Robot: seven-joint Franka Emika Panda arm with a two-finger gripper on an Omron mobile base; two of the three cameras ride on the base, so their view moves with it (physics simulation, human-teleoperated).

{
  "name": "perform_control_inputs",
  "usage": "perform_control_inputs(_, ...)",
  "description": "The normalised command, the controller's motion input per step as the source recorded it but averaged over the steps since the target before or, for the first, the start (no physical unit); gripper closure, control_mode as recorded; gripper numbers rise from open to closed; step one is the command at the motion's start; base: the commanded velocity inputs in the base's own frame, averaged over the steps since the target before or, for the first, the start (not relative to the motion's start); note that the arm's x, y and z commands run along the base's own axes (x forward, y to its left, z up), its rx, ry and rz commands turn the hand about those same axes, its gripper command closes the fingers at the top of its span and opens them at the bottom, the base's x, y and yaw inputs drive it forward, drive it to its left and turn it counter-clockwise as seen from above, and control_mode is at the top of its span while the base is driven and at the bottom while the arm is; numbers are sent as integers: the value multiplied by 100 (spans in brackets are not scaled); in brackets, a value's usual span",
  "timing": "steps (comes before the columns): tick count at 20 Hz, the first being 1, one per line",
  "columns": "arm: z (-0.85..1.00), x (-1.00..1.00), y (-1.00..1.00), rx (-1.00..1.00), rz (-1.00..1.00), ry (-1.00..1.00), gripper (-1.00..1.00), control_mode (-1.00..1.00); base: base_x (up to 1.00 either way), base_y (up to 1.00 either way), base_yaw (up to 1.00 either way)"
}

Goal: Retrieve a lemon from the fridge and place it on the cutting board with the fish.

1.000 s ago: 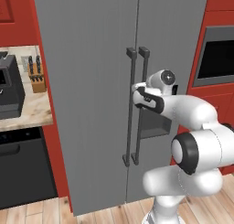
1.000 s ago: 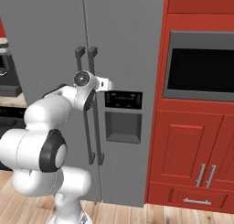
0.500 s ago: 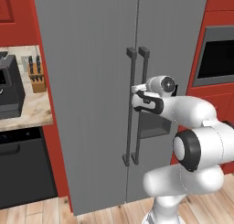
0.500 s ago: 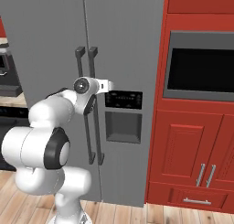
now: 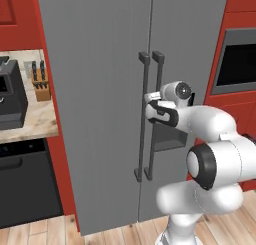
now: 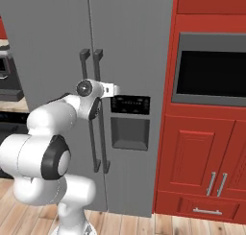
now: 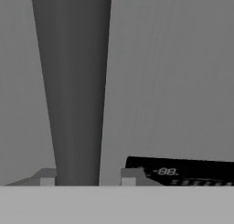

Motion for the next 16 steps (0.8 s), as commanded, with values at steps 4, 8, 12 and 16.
perform_control_inputs(4, 28, -46, -16, 0, -8, 6, 100, -100, 0, 0, 0)
perform_control_inputs(8, 32, -90, -39, 9, 0, 0, 100, -100, 0, 0, 0)
perform_control_inputs(12, 40, -98, -60, 14, 0, 0, 100, -100, 0, 0, 0)
perform_control_inputs(16, 48, -84, -87, 24, 1, 5, 100, -100, 0, 0, 0)
